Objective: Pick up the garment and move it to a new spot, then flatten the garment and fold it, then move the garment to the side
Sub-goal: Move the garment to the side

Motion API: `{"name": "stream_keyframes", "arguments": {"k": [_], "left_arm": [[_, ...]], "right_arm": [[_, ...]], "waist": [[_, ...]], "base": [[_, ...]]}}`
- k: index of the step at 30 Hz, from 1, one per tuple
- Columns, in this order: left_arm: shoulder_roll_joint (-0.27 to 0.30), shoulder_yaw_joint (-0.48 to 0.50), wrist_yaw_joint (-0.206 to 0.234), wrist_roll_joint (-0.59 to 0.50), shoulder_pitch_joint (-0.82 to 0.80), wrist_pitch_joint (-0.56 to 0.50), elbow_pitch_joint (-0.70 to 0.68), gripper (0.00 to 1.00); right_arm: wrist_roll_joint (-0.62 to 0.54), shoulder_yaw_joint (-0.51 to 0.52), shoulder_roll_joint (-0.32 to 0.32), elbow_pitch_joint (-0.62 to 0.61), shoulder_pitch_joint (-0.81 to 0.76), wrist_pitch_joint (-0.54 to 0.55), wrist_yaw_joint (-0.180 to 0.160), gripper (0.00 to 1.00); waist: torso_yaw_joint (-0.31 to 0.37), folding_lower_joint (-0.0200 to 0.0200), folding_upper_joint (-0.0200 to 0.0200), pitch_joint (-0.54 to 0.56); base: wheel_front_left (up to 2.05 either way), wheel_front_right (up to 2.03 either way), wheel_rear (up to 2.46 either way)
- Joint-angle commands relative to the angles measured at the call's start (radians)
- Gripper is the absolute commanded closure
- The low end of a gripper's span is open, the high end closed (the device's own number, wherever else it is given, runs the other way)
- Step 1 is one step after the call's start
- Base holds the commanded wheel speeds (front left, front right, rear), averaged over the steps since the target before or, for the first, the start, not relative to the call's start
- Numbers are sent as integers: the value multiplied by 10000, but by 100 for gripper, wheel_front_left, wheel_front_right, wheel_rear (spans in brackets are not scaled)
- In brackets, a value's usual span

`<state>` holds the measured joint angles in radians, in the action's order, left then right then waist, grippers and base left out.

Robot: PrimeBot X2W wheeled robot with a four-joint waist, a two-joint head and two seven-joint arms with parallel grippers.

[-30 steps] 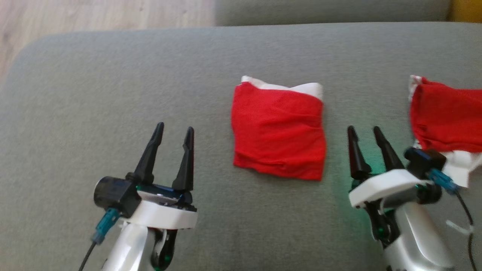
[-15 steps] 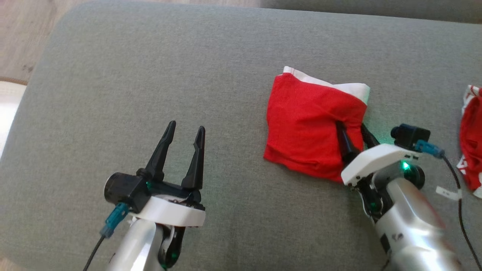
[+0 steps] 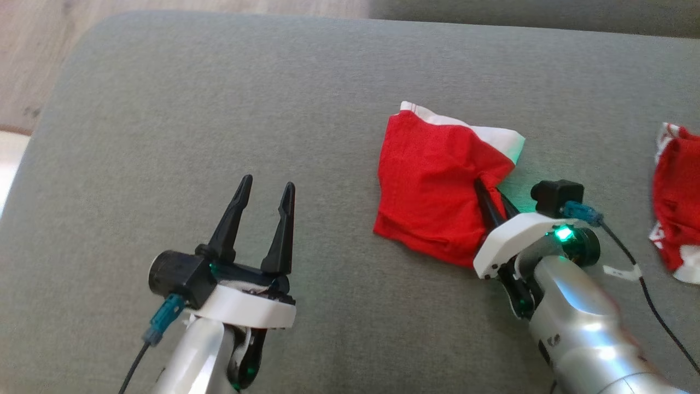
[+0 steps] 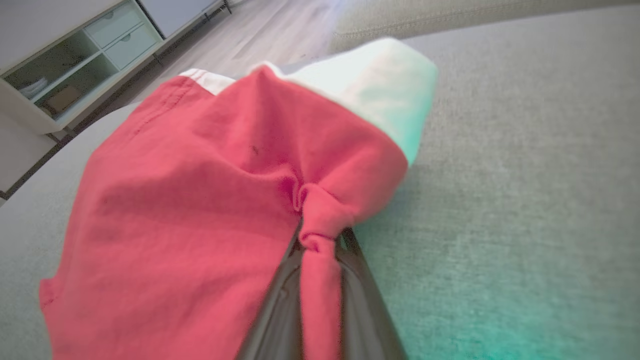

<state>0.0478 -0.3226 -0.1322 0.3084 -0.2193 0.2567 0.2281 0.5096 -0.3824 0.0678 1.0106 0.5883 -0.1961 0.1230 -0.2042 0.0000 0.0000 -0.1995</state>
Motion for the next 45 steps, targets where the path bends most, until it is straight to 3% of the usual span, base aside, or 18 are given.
{"name": "stream_keyframes", "arguments": {"k": [1, 7, 12, 18, 19, 24, 29, 38, 45], "left_arm": [[25, 353, 15, -60, -249, 51, -336, 0], [24, 465, 15, -129, -132, 51, -365, 0], [24, 613, 15, -116, -73, 51, -434, 0], [24, 626, 15, -77, -98, 51, -495, 0], [24, 626, 15, -77, -98, 51, -495, 0], [24, 581, 15, -65, -263, 51, -519, 0], [24, 495, 15, -51, -536, 51, -553, 0], [129, 301, 15, -7, -1066, 51, -520, 0], [187, 171, 15, -6, -1386, 51, -506, 0]], "right_arm": [[-582, -122, -175, 44, 335, -266, 77, 100], [-2635, 235, 224, 97, 1005, -465, 77, 100], [-3164, -61, 1310, -750, 1165, 231, 77, 100], [-2586, -767, 3355, -2442, 1009, 1730, 77, 100], [-2586, -767, 3355, -2442, 1009, 1730, 77, 100], [-1556, -1355, 5197, -3870, 625, 3141, 77, 100], [-607, -1406, 6646, -4662, 206, 4105, 77, 100], [-1271, -1386, 8335, -4490, -170, 4583, 77, 100], [-1891, -870, 8631, -3948, 13, 4361, 77, 100]], "waist": [[296, 0, 0, 159], [963, 0, 0, 465], [1442, 0, 0, 581], [1825, 0, 0, 403], [1825, 0, 0, 403], [1942, 0, 0, 61], [1883, 0, 0, -428], [1568, 0, 0, -1423], [1473, 0, 0, -1902]], "base": [[0, 0, 0], [0, 0, 0], [0, 0, 0], [0, 0, 0], [0, 0, 0], [0, 0, 0], [0, 0, 0], [0, 0, 0], [0, 0, 0]]}}
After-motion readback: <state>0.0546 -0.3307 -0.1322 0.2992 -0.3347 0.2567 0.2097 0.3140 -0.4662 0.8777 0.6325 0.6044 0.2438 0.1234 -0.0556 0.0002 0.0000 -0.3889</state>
